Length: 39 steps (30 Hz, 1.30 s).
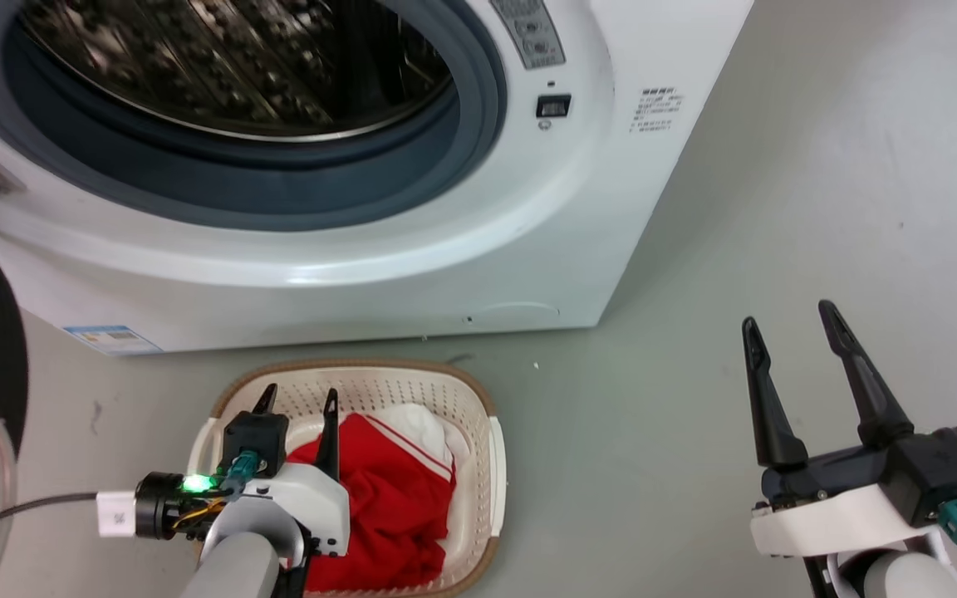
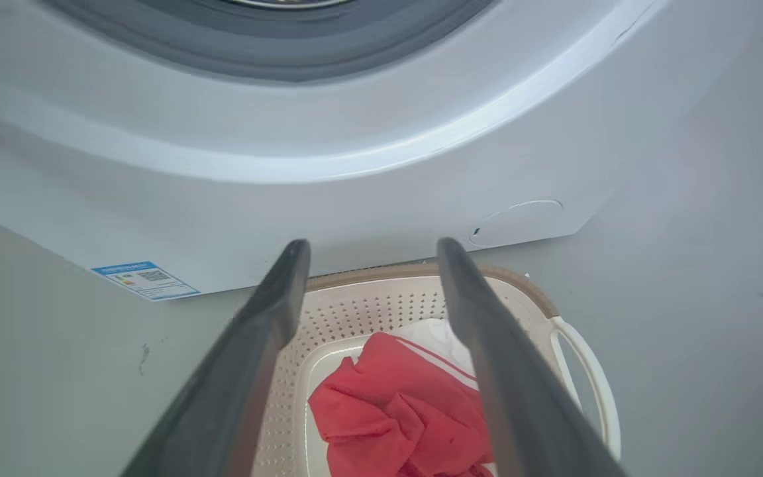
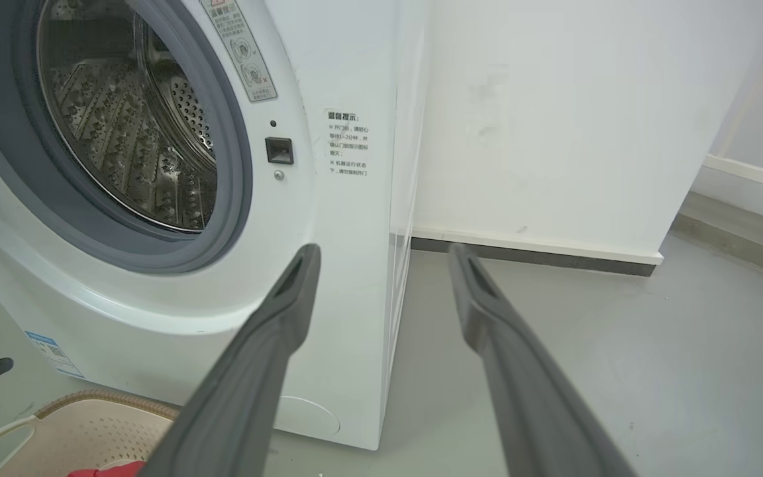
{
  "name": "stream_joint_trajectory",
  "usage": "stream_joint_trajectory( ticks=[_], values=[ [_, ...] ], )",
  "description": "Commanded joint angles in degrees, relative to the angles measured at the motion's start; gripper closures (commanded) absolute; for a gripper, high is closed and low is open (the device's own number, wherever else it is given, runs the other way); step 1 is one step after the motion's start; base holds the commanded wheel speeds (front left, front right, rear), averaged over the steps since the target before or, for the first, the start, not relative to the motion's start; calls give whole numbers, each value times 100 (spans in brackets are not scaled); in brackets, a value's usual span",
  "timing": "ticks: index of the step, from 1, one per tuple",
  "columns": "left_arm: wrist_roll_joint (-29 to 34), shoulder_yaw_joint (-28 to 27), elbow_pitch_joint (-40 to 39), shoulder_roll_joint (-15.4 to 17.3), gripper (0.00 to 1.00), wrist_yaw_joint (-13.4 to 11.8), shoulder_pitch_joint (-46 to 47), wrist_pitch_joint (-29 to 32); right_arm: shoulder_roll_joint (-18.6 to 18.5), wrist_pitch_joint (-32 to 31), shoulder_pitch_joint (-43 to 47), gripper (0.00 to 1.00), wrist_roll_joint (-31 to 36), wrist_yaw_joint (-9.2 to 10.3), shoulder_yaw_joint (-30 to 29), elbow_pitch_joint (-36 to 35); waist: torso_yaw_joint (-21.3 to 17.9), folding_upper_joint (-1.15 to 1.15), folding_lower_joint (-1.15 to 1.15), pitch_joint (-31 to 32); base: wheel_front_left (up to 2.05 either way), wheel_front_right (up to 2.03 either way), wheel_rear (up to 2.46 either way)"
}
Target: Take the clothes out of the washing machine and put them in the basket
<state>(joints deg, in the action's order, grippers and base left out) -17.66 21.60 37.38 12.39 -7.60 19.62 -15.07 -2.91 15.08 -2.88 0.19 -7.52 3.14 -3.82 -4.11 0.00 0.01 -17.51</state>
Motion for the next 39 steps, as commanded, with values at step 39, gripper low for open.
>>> stream_joint_trajectory(
  ticks=[39],
  values=[
    [1415,-1933,-3537,-905,0,245,-2438,-15,7,13,993,0,47,5,-144,153,248,0,-1,1706,0,0,0]
  ],
)
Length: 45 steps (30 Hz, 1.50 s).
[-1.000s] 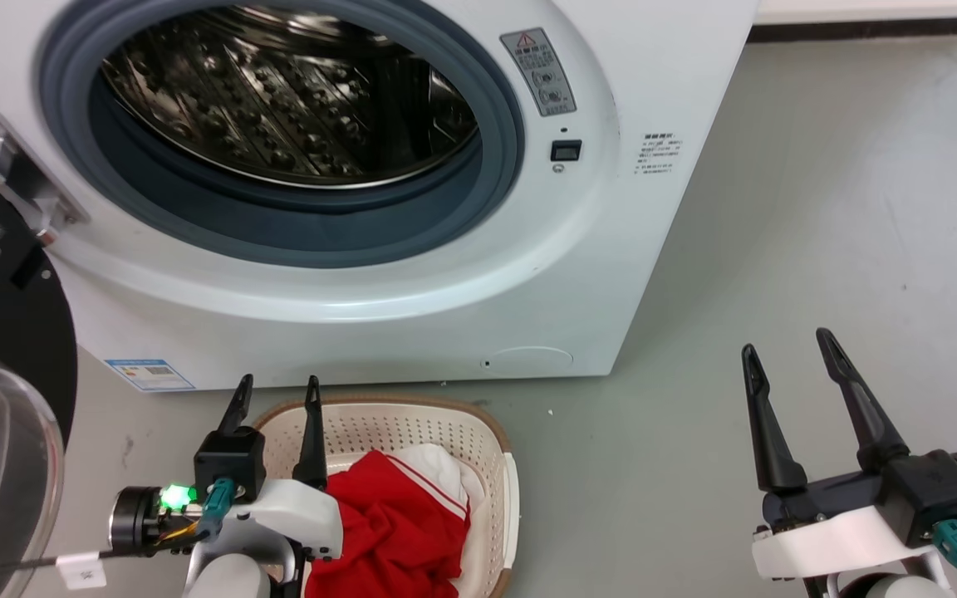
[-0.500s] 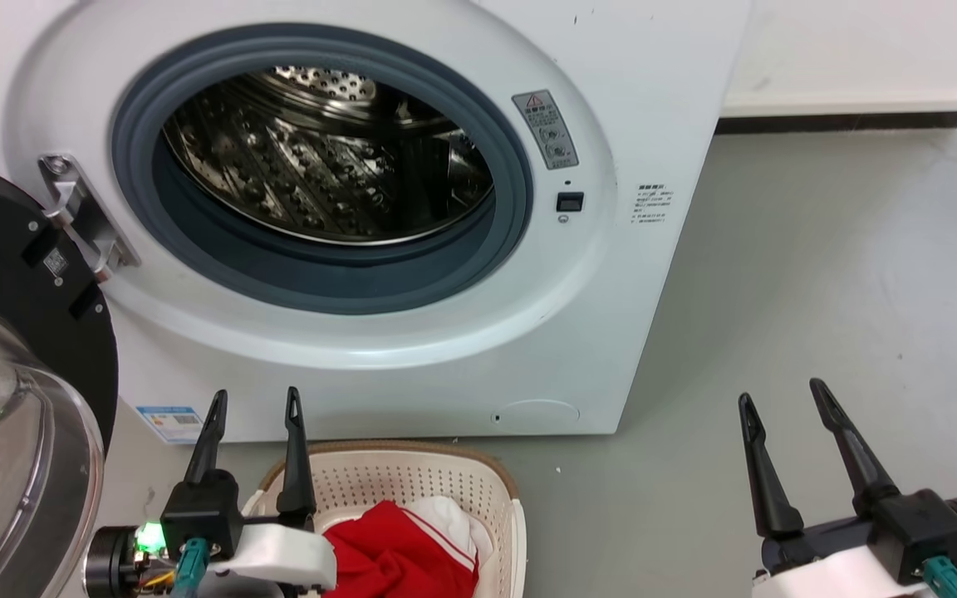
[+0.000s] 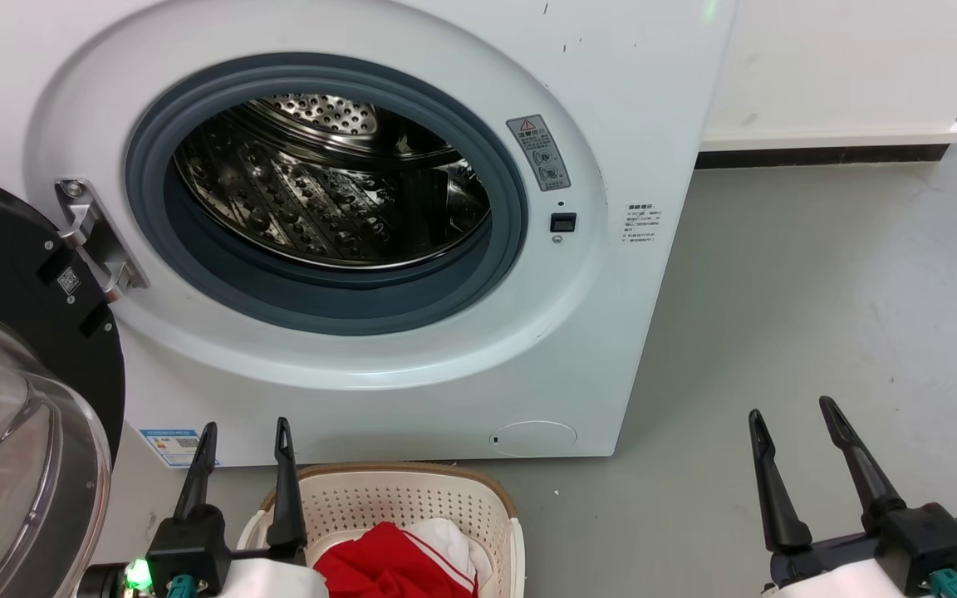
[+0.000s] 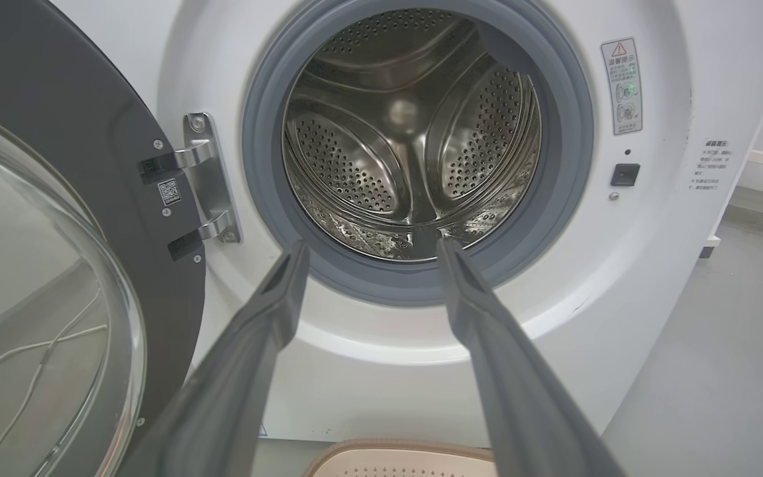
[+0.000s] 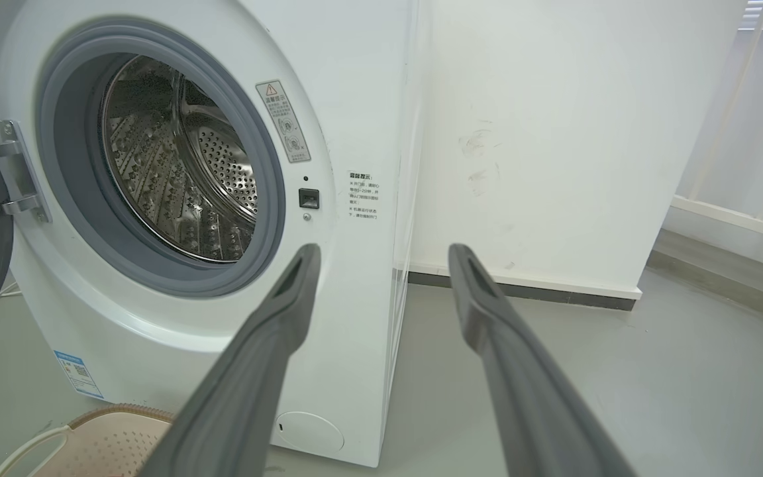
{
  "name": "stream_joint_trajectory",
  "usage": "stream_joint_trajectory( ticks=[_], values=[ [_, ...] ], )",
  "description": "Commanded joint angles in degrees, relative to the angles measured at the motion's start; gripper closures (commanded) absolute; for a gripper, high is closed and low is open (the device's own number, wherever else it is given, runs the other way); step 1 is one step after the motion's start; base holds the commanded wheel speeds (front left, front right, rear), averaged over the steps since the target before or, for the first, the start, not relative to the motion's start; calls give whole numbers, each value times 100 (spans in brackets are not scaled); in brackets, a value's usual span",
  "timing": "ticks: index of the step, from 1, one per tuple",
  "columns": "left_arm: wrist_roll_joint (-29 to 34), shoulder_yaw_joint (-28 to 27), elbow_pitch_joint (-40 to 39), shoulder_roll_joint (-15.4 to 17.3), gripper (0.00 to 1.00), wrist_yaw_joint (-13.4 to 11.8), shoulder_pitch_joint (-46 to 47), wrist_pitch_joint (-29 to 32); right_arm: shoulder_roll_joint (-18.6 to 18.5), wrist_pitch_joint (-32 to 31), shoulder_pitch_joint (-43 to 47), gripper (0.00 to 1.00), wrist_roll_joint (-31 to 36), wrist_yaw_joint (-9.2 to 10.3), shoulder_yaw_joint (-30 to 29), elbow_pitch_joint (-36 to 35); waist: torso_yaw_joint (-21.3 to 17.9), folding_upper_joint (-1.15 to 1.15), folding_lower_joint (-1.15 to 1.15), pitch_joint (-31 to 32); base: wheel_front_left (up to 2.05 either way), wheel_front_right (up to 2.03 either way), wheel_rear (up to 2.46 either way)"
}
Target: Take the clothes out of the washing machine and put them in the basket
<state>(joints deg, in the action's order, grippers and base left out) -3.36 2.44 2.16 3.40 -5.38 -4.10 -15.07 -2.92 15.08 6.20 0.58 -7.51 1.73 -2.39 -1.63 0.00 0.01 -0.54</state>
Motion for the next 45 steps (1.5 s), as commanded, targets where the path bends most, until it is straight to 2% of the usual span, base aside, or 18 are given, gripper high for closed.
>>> stream_joint_trajectory(
  ticks=[1,14,26,27,32,45],
  values=[
    [-16,-27,-31,-13,0,30,-78,-15,8,13,101,0,6,5,-12,12,1,0,-1,20,0,0,0],
    [59,-90,-84,-49,0,170,-145,-15,8,13,117,0,-27,5,2,10,22,0,-1,91,0,0,0],
    [87,-101,-67,-55,0,183,-91,-15,8,13,104,0,-37,5,38,22,20,0,-1,117,0,0,0],
    [61,-91,-39,-44,100,189,-131,0,0,0,87,100,-45,-1,41,38,19,0,-1,117,0,0,0],
    [-55,-88,213,-48,100,200,-183,55,-2,-19,130,100,-180,-2,63,245,20,0,-1,117,0,0,0],
    [-1605,-228,383,-46,100,391,42,420,-109,-287,-125,100,-1897,-1,40,483,35,0,-1,108,0,0,0]
  ],
)
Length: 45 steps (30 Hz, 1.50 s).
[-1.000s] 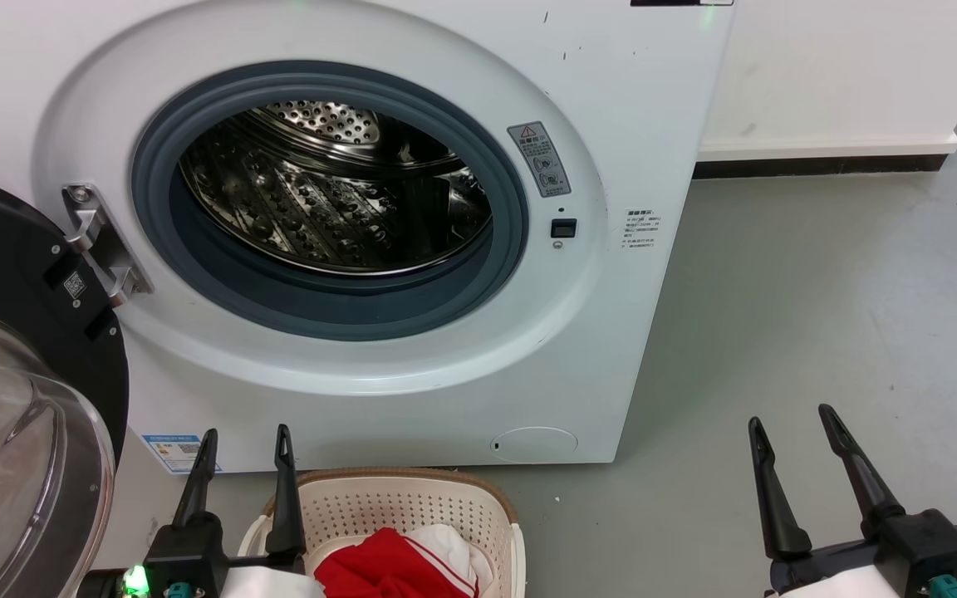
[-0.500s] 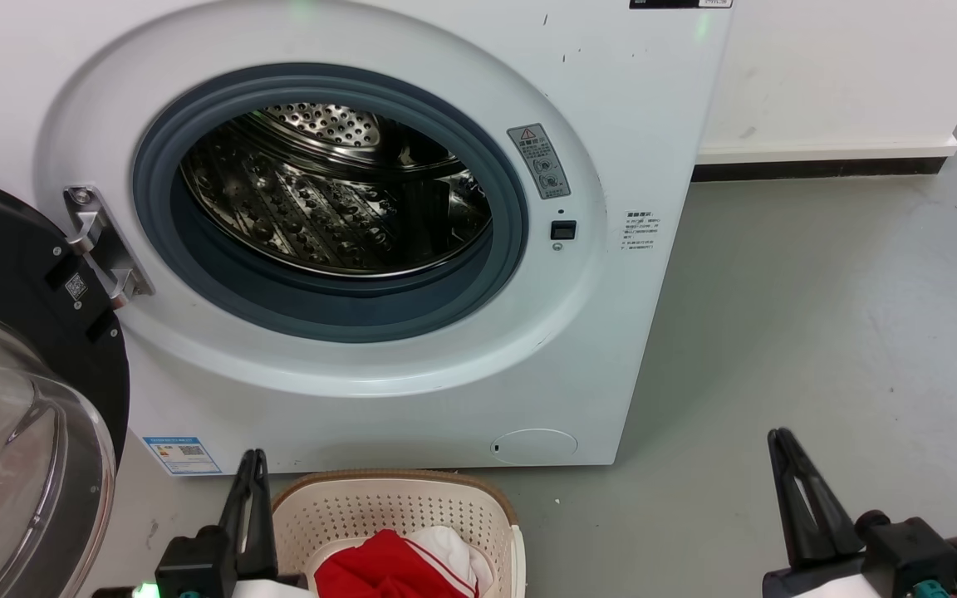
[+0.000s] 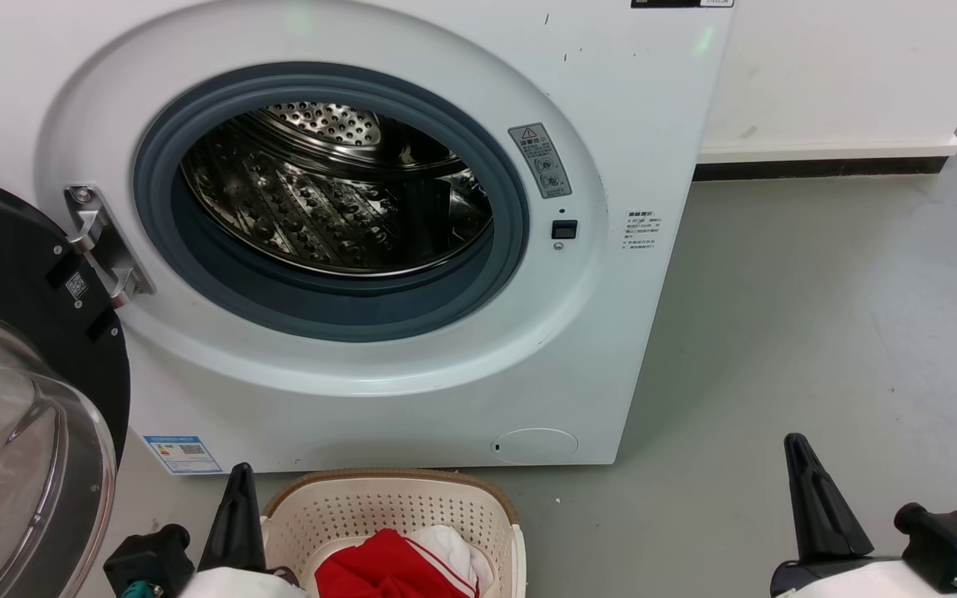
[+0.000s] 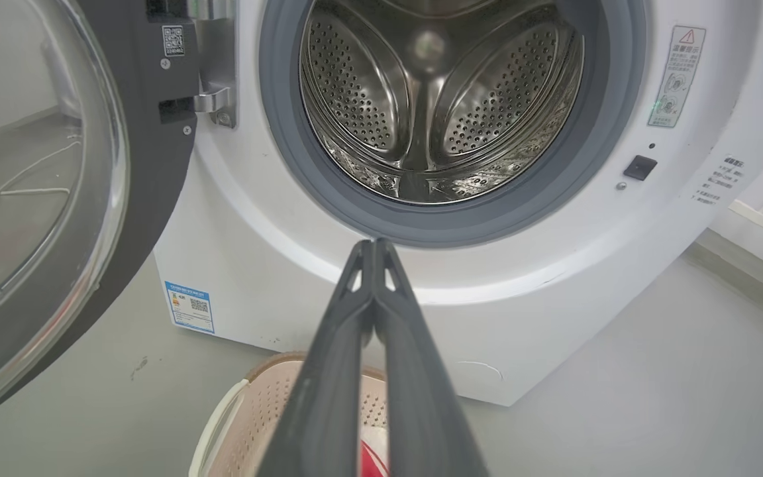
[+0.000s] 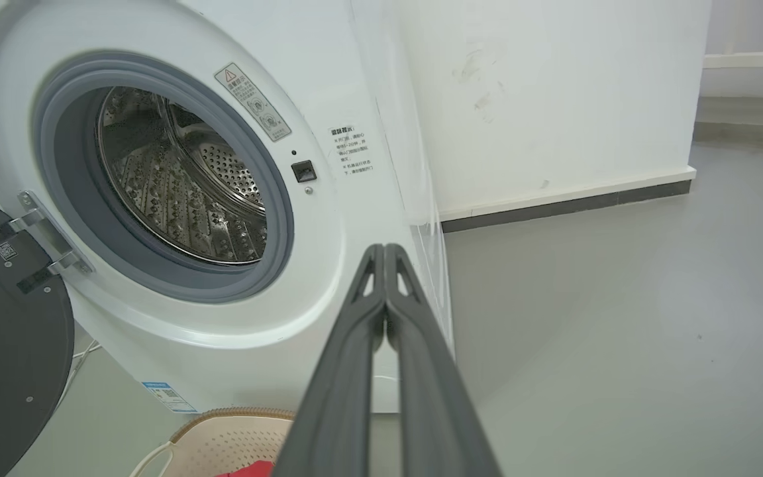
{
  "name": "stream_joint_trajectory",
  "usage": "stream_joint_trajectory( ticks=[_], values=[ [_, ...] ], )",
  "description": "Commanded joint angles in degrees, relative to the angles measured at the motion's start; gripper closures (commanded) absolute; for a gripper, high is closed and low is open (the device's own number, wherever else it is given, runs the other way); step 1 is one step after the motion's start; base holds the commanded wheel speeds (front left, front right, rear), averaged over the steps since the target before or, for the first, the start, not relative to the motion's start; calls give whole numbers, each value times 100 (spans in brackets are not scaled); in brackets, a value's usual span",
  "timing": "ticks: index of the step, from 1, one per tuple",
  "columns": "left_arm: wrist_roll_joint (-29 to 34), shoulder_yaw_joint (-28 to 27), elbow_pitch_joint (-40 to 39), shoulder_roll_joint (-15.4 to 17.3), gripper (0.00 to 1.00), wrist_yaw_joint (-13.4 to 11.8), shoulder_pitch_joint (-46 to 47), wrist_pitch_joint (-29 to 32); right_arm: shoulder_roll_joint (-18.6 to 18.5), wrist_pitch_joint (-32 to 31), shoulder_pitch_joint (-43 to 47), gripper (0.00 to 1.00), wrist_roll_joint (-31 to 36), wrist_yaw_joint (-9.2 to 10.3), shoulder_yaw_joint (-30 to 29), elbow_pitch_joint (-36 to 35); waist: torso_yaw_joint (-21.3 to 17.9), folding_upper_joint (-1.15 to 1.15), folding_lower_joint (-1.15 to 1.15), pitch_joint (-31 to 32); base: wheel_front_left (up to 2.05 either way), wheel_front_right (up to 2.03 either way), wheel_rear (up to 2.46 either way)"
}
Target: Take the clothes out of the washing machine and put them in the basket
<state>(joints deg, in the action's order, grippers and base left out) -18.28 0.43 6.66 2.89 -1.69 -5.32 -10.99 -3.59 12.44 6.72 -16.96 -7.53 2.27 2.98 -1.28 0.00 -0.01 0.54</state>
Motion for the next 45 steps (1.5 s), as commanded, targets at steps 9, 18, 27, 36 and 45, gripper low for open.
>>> stream_joint_trajectory(
  ticks=[9,18,27,36,45],
  values=[
    [-1048,-113,33,6,100,136,301,234,-89,-196,-328,100,-1159,1,-44,90,10,0,0,-6,0,0,0],
    [-1895,-192,124,7,100,242,425,436,-121,-367,-460,100,-2066,2,-85,216,21,0,0,-12,0,0,0],
    [-2820,-277,224,7,100,360,557,658,-145,-564,-600,100,-3050,2,-145,359,33,0,0,-19,0,0,0],
    [-3506,-343,301,7,100,443,657,824,-156,-719,-711,100,-3769,2,-199,468,44,0,0,-25,0,0,0],
    [-4133,-400,370,7,100,526,746,976,-161,-865,-804,100,-4422,3,-256,564,54,0,0,-31,0,0,0]
  ],
)
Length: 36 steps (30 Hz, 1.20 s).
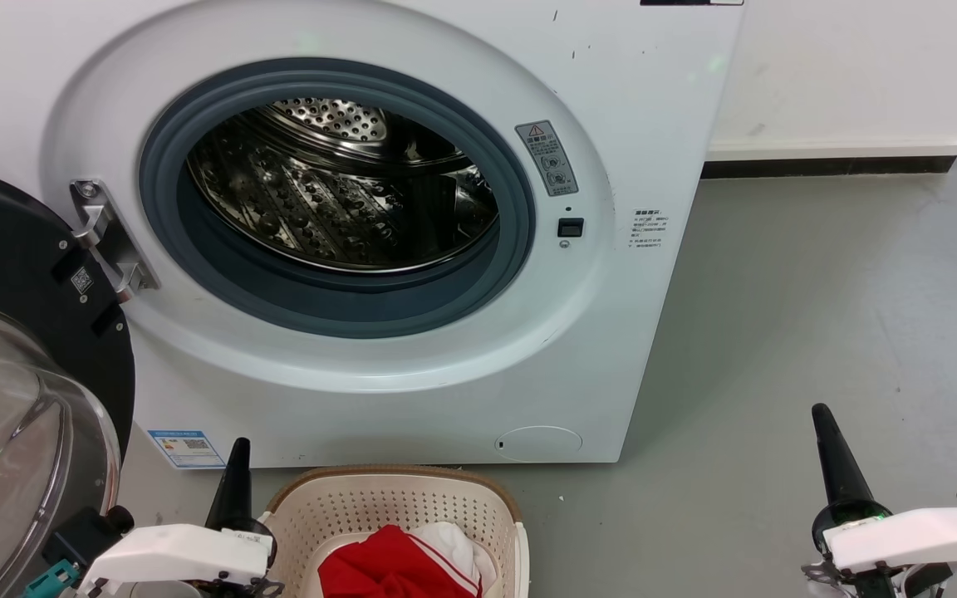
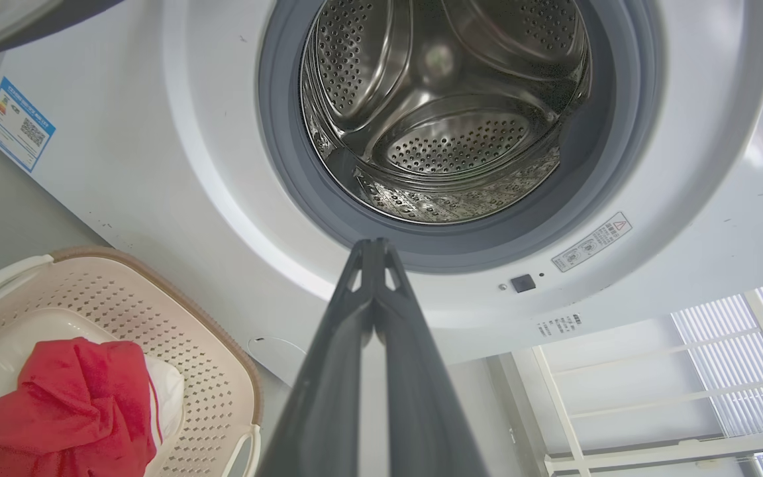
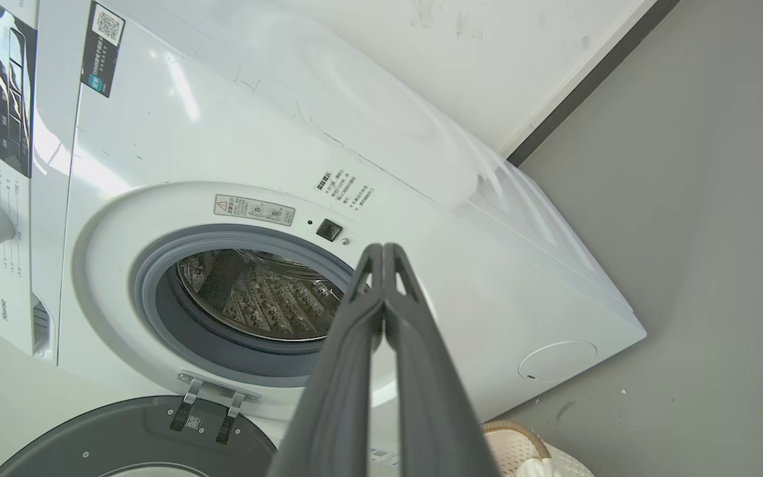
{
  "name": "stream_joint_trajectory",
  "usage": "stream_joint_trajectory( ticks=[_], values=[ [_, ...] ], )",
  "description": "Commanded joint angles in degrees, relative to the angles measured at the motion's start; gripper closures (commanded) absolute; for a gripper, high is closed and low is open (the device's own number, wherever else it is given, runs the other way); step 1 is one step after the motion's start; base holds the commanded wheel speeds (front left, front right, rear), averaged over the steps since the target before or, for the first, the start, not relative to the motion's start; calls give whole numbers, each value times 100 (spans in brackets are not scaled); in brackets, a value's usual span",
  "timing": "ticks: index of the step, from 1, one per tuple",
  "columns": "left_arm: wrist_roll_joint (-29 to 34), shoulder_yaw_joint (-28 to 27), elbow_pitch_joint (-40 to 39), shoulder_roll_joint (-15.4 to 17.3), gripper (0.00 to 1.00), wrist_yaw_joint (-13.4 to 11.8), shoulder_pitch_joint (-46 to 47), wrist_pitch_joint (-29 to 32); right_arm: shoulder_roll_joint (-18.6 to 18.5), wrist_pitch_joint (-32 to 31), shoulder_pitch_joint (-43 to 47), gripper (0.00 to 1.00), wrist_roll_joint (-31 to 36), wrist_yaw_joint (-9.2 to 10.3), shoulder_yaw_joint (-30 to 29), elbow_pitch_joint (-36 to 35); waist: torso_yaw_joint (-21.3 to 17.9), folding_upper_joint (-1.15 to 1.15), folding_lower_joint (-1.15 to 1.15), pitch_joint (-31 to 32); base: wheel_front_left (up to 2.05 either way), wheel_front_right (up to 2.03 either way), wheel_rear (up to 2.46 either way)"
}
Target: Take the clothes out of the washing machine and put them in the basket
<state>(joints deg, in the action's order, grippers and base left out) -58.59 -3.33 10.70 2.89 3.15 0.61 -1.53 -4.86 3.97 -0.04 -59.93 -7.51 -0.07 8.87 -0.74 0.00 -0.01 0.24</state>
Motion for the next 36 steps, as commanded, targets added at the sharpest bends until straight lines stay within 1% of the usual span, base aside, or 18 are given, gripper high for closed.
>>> stream_joint_trajectory(
  ticks=[1,7,9,16,36],
  values=[
    [-169,-28,-26,7,100,47,162,44,-34,-35,-143,100,-190,1,-28,-16,2,0,0,-1,0,0,0],
    [-493,-57,11,6,100,92,198,123,-34,-110,-199,100,-527,1,-59,37,7,0,0,-4,0,0,0],
    [-739,-82,38,6,100,122,243,181,-33,-173,-230,100,-782,1,-85,80,12,0,0,-7,0,0,0],
    [-1154,-124,87,5,100,173,293,283,-30,-279,-307,100,-1208,1,-129,145,20,0,0,-11,0,0,0],
    [-2211,-219,209,4,100,305,447,538,-7,-552,-463,100,-2280,2,-257,320,43,0,1,-24,0,0,0]
  ],
)
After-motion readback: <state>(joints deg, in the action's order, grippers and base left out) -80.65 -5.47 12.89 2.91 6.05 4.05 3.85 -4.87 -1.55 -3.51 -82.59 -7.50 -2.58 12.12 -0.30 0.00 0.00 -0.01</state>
